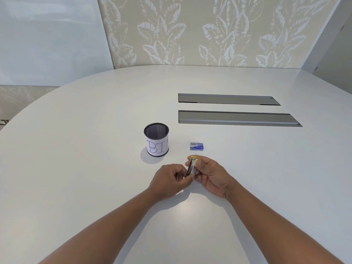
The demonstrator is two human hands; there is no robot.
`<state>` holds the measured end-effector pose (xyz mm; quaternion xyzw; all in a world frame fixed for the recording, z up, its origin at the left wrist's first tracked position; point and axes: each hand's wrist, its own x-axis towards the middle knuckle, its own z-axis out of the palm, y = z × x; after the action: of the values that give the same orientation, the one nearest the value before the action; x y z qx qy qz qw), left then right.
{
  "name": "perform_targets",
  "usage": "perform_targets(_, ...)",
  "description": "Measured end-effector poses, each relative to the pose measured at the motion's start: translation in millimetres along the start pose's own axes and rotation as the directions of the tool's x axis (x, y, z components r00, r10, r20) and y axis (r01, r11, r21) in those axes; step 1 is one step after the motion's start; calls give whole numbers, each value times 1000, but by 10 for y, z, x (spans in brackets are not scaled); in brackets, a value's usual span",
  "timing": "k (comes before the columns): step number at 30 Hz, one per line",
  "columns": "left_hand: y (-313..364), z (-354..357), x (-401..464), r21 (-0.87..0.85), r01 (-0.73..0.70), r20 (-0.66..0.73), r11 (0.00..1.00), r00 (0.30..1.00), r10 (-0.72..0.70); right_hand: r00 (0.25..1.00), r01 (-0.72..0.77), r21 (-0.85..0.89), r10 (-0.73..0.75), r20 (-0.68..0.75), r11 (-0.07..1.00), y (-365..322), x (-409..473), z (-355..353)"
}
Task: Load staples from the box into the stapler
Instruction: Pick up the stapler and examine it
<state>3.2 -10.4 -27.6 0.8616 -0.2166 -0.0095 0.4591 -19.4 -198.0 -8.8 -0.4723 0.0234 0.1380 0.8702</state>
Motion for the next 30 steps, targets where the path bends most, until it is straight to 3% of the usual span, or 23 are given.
perform_targets(30, 12, -19, 7, 21, -8, 32, 1000, 999, 8, 998, -46, -79, 49, 31, 996, -41, 18, -12)
